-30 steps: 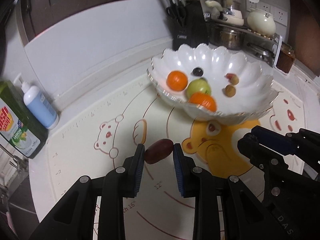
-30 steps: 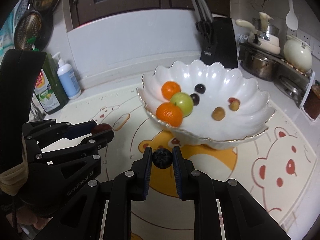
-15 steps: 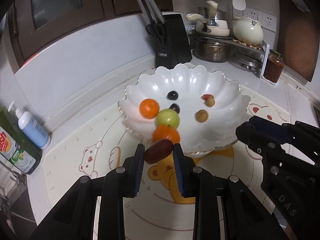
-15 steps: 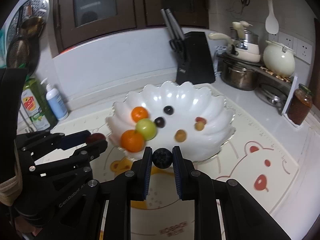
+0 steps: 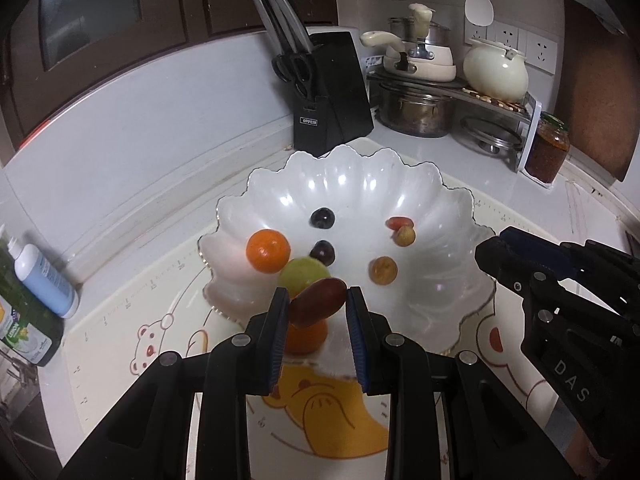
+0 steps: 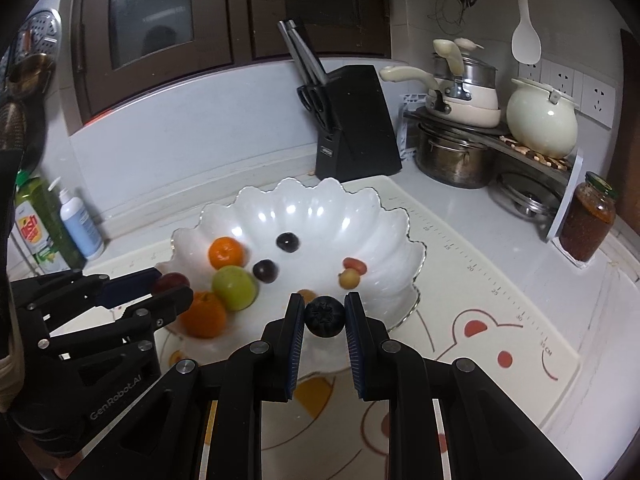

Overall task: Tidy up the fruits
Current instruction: 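Carry the red date and blueberry over the white bowl with both tools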

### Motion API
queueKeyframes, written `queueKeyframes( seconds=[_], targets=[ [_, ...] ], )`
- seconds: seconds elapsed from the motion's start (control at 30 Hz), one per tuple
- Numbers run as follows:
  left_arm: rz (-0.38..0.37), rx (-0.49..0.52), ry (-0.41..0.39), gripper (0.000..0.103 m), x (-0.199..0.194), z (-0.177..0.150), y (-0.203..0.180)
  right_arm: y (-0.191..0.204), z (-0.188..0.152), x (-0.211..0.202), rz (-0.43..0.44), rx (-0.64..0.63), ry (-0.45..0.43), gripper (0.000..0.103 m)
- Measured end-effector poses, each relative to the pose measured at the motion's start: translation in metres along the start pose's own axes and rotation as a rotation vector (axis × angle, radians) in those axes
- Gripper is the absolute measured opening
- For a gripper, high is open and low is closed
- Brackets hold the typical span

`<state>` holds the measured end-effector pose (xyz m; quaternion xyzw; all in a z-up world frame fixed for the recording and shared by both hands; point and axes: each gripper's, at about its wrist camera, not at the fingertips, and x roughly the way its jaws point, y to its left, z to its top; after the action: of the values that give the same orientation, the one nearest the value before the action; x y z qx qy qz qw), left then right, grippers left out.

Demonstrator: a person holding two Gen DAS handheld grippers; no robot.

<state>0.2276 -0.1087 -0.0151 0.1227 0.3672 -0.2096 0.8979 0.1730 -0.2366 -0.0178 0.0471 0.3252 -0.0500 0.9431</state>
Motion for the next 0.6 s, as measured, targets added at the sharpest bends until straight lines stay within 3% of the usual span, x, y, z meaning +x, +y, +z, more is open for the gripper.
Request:
queueKeyframes(
  seconds=[0.6],
  targets=[
    [0.007,-0.033,0.001,0.029,0.040,0.028,0.004,-0.020,0.023,0.049,0.004,-0.023,0.029,0.022]
  ],
)
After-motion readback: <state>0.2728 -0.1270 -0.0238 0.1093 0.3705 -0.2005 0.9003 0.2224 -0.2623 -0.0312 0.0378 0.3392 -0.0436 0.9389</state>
